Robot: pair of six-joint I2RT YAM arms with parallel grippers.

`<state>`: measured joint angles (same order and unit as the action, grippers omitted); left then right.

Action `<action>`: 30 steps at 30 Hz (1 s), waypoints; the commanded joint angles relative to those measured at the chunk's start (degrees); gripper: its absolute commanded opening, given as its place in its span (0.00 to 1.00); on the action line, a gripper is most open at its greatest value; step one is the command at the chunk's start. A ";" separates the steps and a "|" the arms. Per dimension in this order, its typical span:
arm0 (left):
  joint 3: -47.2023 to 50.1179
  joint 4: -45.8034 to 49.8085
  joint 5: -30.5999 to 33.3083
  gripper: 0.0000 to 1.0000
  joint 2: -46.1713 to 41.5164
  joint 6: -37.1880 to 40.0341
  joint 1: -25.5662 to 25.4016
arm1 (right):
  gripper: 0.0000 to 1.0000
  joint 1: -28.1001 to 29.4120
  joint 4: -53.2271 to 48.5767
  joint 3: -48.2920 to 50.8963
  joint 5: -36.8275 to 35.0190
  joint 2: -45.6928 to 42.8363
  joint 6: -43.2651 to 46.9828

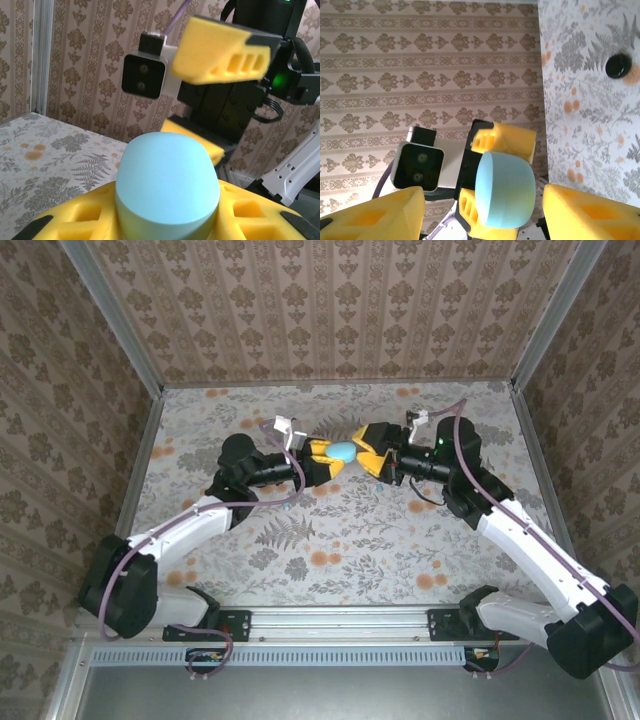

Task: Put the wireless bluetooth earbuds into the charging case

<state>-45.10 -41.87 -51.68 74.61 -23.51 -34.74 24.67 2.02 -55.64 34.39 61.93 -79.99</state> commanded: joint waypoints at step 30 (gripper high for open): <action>-10.61 34.16 -12.95 0.24 -11.95 18.25 1.17 | 0.71 12.39 -33.38 -19.63 2.84 1.10 85.96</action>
<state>-52.99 -7.40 -61.76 62.50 -5.65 -33.98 34.79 -29.26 -73.34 33.91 59.61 2.63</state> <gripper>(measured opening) 0.364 0.732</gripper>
